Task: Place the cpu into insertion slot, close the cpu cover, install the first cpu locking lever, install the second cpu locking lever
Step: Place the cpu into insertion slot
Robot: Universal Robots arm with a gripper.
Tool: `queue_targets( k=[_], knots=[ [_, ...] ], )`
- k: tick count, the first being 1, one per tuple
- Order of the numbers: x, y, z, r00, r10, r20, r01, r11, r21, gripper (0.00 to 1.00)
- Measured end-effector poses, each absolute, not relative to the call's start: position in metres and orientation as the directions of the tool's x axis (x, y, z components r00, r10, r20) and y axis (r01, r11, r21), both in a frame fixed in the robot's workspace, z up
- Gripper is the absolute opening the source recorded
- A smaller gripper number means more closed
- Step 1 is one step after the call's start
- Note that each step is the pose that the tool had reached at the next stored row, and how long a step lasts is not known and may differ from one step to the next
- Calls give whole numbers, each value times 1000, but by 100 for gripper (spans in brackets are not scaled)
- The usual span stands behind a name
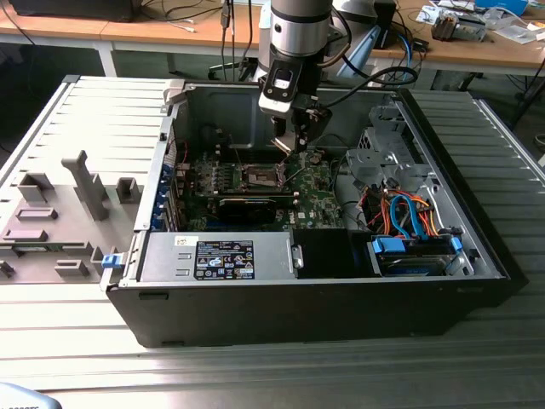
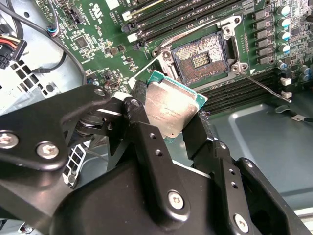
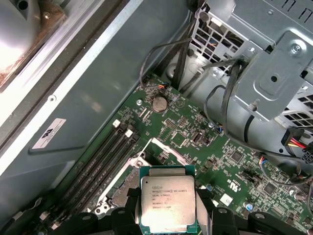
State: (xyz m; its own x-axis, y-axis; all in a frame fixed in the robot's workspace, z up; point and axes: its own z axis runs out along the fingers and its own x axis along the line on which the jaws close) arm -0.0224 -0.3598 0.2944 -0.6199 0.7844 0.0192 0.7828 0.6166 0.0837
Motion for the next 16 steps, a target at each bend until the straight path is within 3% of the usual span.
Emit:
queue_targets(
  k=[16],
  knots=[
    [-22,-360,294,-609,793,19,792,605,84,54]
  ],
)
